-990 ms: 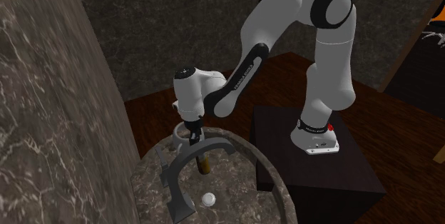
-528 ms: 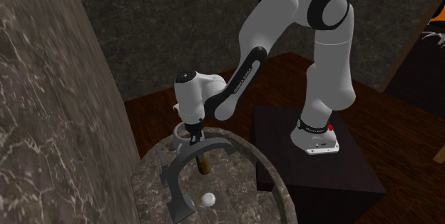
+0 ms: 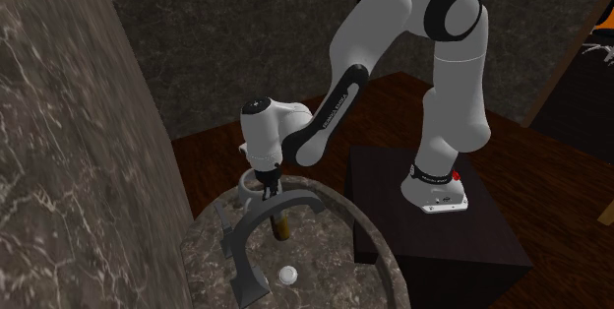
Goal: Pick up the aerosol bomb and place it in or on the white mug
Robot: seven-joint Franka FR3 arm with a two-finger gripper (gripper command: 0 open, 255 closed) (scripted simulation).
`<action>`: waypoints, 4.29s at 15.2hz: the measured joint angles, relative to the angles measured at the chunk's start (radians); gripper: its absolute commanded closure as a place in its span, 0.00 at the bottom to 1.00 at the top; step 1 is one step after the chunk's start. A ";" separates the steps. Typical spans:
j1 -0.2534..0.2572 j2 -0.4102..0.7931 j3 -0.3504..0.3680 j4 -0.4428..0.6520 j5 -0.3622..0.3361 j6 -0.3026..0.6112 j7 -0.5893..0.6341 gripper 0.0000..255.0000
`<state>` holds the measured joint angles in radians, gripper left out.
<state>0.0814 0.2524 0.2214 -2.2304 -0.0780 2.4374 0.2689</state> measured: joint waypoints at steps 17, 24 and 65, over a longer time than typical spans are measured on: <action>-0.010 -0.115 0.013 0.034 0.042 -0.146 -0.029 1.00; -0.013 -0.173 0.015 0.063 0.061 -0.232 -0.042 1.00; -0.130 -0.008 -0.091 0.487 0.040 -0.491 -0.265 1.00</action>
<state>-0.0489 0.2448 0.1302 -1.7436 -0.0382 1.9464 0.0040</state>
